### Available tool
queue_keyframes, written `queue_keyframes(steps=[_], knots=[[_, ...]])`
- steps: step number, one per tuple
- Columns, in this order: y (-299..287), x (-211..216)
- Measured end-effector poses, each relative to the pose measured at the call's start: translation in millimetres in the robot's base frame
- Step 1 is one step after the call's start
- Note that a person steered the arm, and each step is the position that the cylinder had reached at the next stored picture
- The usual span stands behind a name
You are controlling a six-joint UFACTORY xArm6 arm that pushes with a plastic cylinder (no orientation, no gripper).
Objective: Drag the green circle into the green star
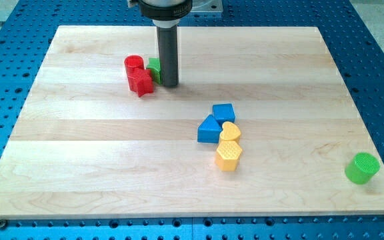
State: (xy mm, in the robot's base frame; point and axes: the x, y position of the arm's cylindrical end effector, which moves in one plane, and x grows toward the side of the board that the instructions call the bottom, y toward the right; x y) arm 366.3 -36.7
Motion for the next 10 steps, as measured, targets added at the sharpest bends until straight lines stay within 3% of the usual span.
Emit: queue_keyframes(steps=[2, 4, 5, 7, 9, 10], knots=[[130, 10], [304, 44], [335, 68], [335, 153], [381, 182], [352, 215]])
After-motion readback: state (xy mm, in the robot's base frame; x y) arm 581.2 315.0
